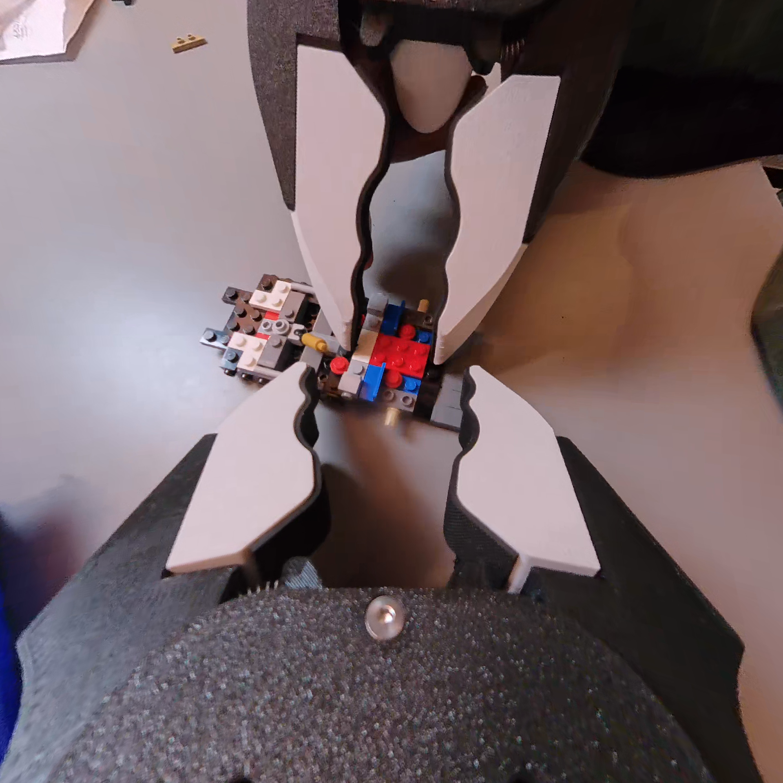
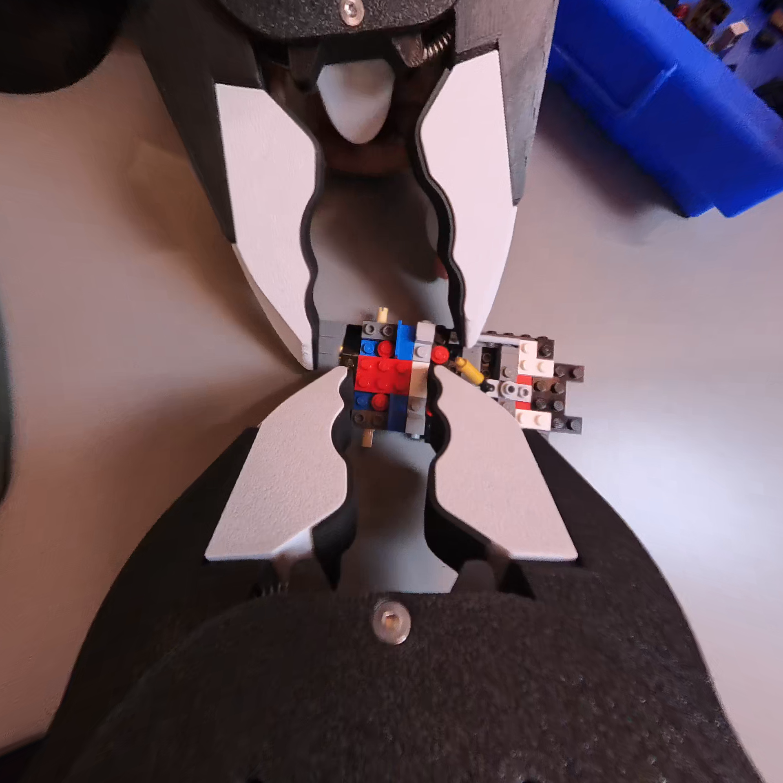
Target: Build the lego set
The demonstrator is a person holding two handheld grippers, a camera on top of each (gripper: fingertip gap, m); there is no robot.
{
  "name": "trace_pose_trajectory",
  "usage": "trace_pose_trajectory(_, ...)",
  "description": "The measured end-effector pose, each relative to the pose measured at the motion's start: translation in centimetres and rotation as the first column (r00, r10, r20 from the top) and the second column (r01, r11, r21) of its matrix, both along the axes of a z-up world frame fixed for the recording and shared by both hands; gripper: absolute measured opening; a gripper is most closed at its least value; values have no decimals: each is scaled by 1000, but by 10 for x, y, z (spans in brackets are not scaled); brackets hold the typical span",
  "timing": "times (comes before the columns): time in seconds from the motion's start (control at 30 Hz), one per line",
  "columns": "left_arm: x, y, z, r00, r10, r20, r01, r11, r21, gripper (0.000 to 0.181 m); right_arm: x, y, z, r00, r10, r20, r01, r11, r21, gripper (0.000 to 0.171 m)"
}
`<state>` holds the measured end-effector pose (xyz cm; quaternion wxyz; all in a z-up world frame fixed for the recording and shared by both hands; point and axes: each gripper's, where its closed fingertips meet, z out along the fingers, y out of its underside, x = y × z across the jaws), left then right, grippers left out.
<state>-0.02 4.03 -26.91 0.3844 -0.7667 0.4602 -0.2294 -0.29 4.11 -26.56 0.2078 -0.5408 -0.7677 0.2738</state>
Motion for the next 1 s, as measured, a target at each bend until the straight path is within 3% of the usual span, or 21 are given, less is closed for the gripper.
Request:
trace_pose_trajectory(0.2,-12,-4,4,1000,1,11,-1,1000,-4,67,-5,6,1,997,-75,-17,72,989,-127,29)
trace_pose_trajectory(0.23,-17,-3,5,1000,19,21,-18,1000,-20,67,-6,12,5,992,-109,-56,99,981,-166,0)
trace_pose_trajectory(0.3,-23,-5,5,997,53,60,-48,995,-85,69,-3,19,12,985,-154,-83,125,949,-289,0)
trace_pose_trajectory(0.37,-25,-12,4,995,55,83,-42,987,-155,71,-1,27,15,977,-188,-103,154,950,-272,0)
trace_pose_trajectory(0.5,-30,-14,4,999,43,31,-39,993,-107,69,0,10,24,988,-134,-79,124,984,-128,21)
trace_pose_trajectory(0.6,-28,-19,4,998,39,39,-33,990,-137,66,4,-23,19,995,-92,43,95,993,-73,40)
trace_pose_trajectory(0.7,-25,-27,-1,1000,3,8,-2,990,-144,61,6,-31,-2,974,-159,164,163,986,-14,52)
trace_pose_trajectory(0.87,-8,-40,-2,997,-75,8,75,985,-152,57,1,-16,-6,955,-244,169,236,969,67,49)
trace_pose_trajectory(1.0,-5,-42,-4,996,-91,-27,87,988,-125,55,0,-8,-3,945,-275,177,256,959,126,57)
